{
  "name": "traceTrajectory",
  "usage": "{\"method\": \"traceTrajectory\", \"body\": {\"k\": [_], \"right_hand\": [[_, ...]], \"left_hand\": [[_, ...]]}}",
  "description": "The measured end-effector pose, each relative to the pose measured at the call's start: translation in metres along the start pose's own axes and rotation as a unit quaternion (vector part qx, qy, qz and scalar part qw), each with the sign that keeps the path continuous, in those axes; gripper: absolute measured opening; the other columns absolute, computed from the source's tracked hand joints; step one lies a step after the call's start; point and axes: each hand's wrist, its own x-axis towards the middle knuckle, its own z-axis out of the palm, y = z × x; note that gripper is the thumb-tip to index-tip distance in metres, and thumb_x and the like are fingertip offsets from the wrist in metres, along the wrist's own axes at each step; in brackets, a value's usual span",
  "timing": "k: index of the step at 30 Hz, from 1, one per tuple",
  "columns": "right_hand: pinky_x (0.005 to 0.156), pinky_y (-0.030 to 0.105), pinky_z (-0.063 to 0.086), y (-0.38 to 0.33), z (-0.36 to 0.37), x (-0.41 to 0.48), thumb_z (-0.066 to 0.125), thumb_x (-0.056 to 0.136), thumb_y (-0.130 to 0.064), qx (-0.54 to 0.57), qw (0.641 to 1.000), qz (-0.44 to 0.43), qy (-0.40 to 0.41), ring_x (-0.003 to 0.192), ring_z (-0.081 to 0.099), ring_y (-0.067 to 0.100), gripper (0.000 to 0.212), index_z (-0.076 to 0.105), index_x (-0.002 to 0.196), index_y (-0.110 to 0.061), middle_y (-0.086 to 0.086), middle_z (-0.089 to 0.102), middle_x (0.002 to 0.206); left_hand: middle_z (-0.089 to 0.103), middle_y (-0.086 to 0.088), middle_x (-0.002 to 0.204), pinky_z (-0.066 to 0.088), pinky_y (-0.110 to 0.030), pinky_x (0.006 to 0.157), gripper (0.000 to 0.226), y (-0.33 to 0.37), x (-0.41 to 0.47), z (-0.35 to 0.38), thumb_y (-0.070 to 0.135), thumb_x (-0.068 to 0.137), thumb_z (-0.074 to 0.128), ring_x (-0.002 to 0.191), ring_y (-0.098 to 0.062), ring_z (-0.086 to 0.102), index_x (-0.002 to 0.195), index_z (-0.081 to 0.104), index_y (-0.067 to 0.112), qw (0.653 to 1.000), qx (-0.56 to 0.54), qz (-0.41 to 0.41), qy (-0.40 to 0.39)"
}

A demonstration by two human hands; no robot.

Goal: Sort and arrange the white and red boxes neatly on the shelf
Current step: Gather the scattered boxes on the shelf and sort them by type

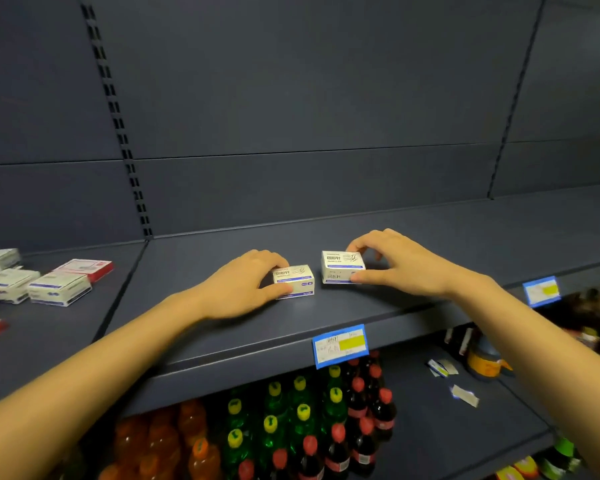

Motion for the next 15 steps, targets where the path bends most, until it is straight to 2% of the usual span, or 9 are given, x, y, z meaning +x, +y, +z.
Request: {"method": "traceTrajectory", "body": {"k": [3,6,8,11,15], "right_hand": [[0.075,0.017,0.036,0.005,0.004,0.01,0.062,0.083,-0.041,0.002,0.999,-0.04,-0.027,0.097,0.042,0.003,0.038,0.052,0.117,-0.028,-0.01,0.055,0.12],[0.079,0.02,0.038,0.011,0.007,0.017,0.061,0.084,-0.043,-0.019,0.996,-0.062,-0.064,0.098,0.041,0.003,0.038,0.051,0.118,-0.029,-0.01,0.055,0.122],[0.082,0.023,0.039,0.014,0.004,0.021,0.06,0.083,-0.047,-0.031,0.993,-0.071,-0.084,0.098,0.04,0.004,0.042,0.051,0.12,-0.029,-0.01,0.054,0.124],[0.092,0.028,0.04,0.007,-0.006,0.033,0.058,0.082,-0.052,-0.034,0.993,-0.094,-0.062,0.106,0.042,0.006,0.05,0.049,0.125,-0.028,-0.011,0.052,0.127],[0.097,0.034,0.041,-0.025,-0.008,0.056,0.055,0.086,-0.047,-0.045,0.985,-0.164,-0.036,0.114,0.048,0.011,0.042,0.051,0.123,-0.027,-0.008,0.054,0.126]], "left_hand": [[0.054,0.003,0.127,0.038,-0.021,0.09,0.04,0.004,-0.004,0.003,0.036,0.089,0.053,0.111,-0.01,0.047,0.125,0.049,0.02,0.999,-0.026,-0.02,0.02],[0.051,0.004,0.132,0.035,-0.018,0.086,0.047,0.01,-0.011,0.004,0.039,0.089,0.052,0.116,-0.009,0.044,0.131,0.044,0.02,0.998,-0.03,-0.05,0.036],[0.047,0.004,0.137,0.037,-0.02,0.09,0.051,0.013,-0.018,0.001,0.041,0.089,0.049,0.12,-0.01,0.043,0.135,0.041,0.02,0.995,-0.018,-0.077,0.053],[0.05,0.003,0.135,0.037,-0.027,0.099,0.047,0.012,-0.031,-0.011,0.041,0.092,0.045,0.122,-0.013,0.046,0.133,0.045,0.02,0.987,0.052,-0.115,0.102],[0.057,0.0,0.129,0.039,-0.034,0.1,0.038,0.006,-0.056,-0.027,0.038,0.093,0.045,0.118,-0.019,0.05,0.125,0.053,0.018,0.965,0.139,-0.184,0.125]]}}
